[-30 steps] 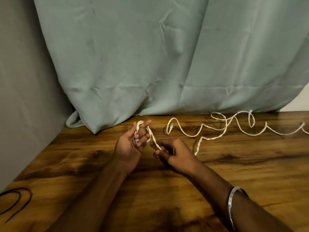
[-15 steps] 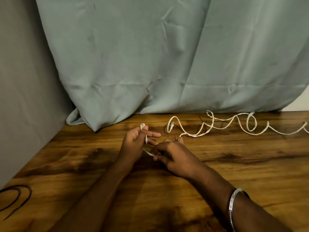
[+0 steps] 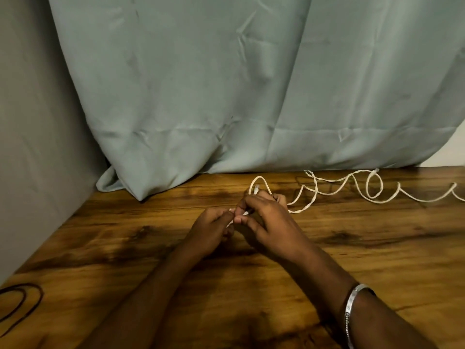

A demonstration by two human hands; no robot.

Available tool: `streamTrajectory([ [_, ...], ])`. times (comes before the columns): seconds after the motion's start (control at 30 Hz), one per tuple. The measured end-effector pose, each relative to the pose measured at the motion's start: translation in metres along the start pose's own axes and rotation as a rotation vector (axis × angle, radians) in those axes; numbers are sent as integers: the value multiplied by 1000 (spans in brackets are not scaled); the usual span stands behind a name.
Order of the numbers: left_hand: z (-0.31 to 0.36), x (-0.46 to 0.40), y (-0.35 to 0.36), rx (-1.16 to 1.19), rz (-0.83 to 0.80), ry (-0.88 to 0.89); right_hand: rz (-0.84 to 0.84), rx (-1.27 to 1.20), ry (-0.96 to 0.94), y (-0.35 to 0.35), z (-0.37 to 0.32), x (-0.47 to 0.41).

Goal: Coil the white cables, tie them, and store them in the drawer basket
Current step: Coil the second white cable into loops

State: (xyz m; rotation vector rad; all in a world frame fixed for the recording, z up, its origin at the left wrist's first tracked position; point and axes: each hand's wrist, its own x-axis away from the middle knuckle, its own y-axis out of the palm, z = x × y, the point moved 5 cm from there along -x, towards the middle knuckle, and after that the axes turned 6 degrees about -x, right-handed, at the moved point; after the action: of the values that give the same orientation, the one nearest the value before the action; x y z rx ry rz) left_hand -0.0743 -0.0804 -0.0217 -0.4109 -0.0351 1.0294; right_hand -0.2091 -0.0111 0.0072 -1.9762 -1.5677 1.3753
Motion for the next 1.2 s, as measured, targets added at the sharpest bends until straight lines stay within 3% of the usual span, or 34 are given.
streamTrajectory([
  [0.2, 11, 7, 1, 413, -35, -117, 53, -418, 107, 4, 12, -4],
  [0.4, 15, 12, -3, 589, -4, -150, 40, -631, 151, 14, 10, -5],
  [0.53, 11, 8, -3, 573, 81, -172, -1, -784, 239, 17, 12, -4],
  [0.73, 6, 3, -4, 374, 181, -120, -112, -947, 404, 34, 11, 0],
  [0.97, 14, 5, -2, 315, 162, -75, -125, -1288, 607, 44, 12, 0],
  [1.2, 7, -2, 2, 296, 122, -118, -3, -1244, 666, 45, 20, -2],
])
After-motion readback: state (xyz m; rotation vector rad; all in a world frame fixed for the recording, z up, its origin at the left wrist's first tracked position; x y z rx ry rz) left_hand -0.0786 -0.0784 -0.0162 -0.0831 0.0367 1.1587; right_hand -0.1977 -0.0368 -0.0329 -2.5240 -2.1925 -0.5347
